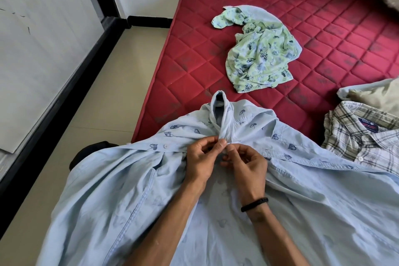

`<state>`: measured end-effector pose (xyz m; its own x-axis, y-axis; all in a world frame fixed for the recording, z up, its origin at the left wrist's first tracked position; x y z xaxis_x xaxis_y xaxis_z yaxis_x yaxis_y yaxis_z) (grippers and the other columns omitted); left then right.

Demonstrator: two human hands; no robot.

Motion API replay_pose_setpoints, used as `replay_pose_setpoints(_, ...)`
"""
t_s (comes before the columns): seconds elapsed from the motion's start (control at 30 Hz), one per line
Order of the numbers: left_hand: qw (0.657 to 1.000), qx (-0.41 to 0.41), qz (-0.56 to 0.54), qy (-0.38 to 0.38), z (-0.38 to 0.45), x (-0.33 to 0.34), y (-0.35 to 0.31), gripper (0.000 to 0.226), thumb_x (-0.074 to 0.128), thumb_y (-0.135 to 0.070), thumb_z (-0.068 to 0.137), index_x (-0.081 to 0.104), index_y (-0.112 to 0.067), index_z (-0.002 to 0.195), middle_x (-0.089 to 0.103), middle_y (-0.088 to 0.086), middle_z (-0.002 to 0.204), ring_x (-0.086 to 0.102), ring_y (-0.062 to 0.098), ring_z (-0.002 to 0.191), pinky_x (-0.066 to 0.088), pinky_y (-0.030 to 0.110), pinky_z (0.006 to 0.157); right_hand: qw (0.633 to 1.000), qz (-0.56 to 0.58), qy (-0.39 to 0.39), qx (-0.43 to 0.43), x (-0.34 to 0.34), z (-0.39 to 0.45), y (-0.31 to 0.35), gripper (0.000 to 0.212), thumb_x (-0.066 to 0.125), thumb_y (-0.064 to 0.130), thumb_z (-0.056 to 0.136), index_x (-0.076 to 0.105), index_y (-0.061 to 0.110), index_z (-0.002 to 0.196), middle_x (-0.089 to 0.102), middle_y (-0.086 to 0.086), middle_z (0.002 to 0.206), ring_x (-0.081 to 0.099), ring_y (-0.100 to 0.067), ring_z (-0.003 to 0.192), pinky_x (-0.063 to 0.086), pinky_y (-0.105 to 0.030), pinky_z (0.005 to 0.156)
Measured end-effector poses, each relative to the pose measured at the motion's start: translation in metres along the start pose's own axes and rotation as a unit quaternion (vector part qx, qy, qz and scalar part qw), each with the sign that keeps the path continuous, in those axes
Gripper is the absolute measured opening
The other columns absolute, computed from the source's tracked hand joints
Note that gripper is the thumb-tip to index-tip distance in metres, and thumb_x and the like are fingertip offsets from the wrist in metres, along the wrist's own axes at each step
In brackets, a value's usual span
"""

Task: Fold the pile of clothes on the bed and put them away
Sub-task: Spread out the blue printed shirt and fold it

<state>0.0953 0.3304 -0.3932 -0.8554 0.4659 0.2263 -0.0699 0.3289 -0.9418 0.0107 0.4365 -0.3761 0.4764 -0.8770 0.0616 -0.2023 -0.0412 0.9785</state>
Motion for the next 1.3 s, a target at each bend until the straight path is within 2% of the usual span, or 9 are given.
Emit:
replay_pose_setpoints(0.1, 1.000, -0.017, 0.005, 0.006, 0.003, -0.001, 0.004, 0.008, 0.075, -0.012, 0.093, 0.076, -0.009, 0.100, 0.073, -0.003, 0.070, 0.055, 0.002, 0.053, 0.046, 0.016, 0.054, 0.997, -0.066, 0.019, -0.024, -0.005, 0.005, 0.000, 0.010, 0.073, 0.015, 0.097, 0.077, 0.007, 0.095, 0.077, -0.009, 0.080, 0.074, -0.017, 0.071, 0.061, -0.033, 0.067)
replay_pose_setpoints(0.2, 1.000, -0.020, 0.004, -0.006, 0.006, -0.005, 0.007, 0.008, 0.071, -0.005, 0.095, 0.074, -0.007, 0.102, 0.068, -0.008, 0.064, 0.047, -0.001, 0.047, 0.041, 0.012, 0.050, 0.944, -0.272, 0.030, -0.182, -0.004, 0.007, 0.011, 0.007, 0.077, 0.021, 0.093, 0.079, 0.017, 0.099, 0.071, 0.006, 0.093, 0.071, -0.008, 0.078, 0.062, -0.031, 0.071)
replay_pose_setpoints(0.57, 0.988, 0.049, 0.111, 0.092, 0.007, 0.001, -0.002, 0.011, 0.071, -0.015, 0.097, 0.077, -0.022, 0.103, 0.080, 0.000, 0.098, 0.076, 0.017, 0.094, 0.059, 0.032, 0.089, 0.847, -0.435, 0.030, -0.303, -0.002, 0.013, 0.034, 0.016, 0.080, 0.023, 0.077, 0.066, 0.018, 0.071, 0.062, 0.004, 0.066, 0.058, -0.018, 0.055, 0.051, -0.037, 0.053)
replay_pose_setpoints(0.73, 0.986, 0.028, 0.150, 0.070, -0.005, 0.002, -0.021, 0.007, 0.078, -0.017, 0.092, 0.078, -0.022, 0.097, 0.078, -0.004, 0.081, 0.068, 0.005, 0.061, 0.053, 0.019, 0.057, 0.831, -0.473, 0.069, -0.285, 0.001, 0.017, 0.035, 0.020, 0.076, 0.019, 0.076, 0.059, 0.016, 0.066, 0.060, 0.002, 0.061, 0.055, -0.021, 0.053, 0.047, -0.036, 0.051)
replay_pose_setpoints(0.9, 0.881, 0.271, 0.381, -0.074, 0.024, -0.024, -0.108, 0.016, 0.074, -0.026, 0.093, 0.077, -0.023, 0.109, 0.078, -0.010, 0.098, 0.072, 0.007, 0.083, 0.058, 0.026, 0.076, 0.867, -0.376, -0.014, -0.326, -0.025, 0.054, 0.088, 0.002, 0.072, 0.019, 0.081, 0.071, 0.020, 0.079, 0.070, 0.006, 0.075, 0.067, -0.012, 0.063, 0.055, -0.034, 0.062)
replay_pose_setpoints(1.07, 0.798, 0.038, 0.584, 0.146, 0.124, -0.017, -0.087, 0.088, 0.088, -0.033, 0.078, 0.044, -0.024, 0.154, 0.053, 0.008, 0.149, 0.047, 0.031, 0.136, 0.036, 0.035, 0.113, 0.807, -0.532, 0.138, -0.216, -0.034, 0.159, 0.098, 0.077, 0.082, 0.012, 0.082, 0.049, 0.019, 0.150, 0.061, -0.010, 0.139, 0.059, -0.028, 0.124, 0.051, -0.047, 0.104)
replay_pose_setpoints(1.17, 0.791, 0.052, 0.581, 0.188, 0.143, -0.007, -0.072, 0.057, 0.083, -0.035, 0.079, 0.065, -0.022, 0.132, 0.066, 0.008, 0.129, 0.060, 0.030, 0.121, 0.050, 0.040, 0.100, 0.778, -0.565, 0.246, -0.122, -0.026, 0.185, 0.092, 0.052, 0.087, 0.024, 0.082, 0.066, 0.025, 0.130, 0.071, 0.001, 0.117, 0.069, -0.022, 0.107, 0.058, -0.037, 0.090)
replay_pose_setpoints(1.23, 0.819, 0.078, 0.545, 0.163, 0.147, -0.008, -0.078, 0.018, 0.072, -0.030, 0.089, 0.072, -0.016, 0.100, 0.075, 0.008, 0.097, 0.071, 0.030, 0.098, 0.052, 0.039, 0.075, 0.758, -0.586, 0.249, -0.143, -0.024, 0.186, 0.102, 0.016, 0.080, 0.026, 0.088, 0.072, 0.033, 0.101, 0.073, 0.005, 0.094, 0.071, -0.021, 0.092, 0.058, -0.035, 0.077)
replay_pose_setpoints(1.3, 0.839, 0.122, 0.520, 0.106, 0.152, -0.016, -0.105, 0.011, 0.066, -0.022, 0.094, 0.074, -0.016, 0.092, 0.073, 0.002, 0.087, 0.072, 0.025, 0.091, 0.045, 0.033, 0.066, 0.775, -0.568, 0.219, -0.170, -0.024, 0.182, 0.130, 0.010, 0.073, 0.026, 0.094, 0.069, 0.033, 0.088, 0.071, 0.007, 0.086, 0.069, -0.018, 0.083, 0.053, -0.030, 0.066)
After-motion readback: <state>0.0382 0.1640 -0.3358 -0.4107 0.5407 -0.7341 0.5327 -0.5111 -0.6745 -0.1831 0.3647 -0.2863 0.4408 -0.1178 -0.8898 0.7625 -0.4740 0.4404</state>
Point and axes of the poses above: each hand's wrist, its own z-axis towards the middle knuckle, its own x-axis out of the palm, y = z × x, the point moved 5 cm from there along z, towards the middle knuckle
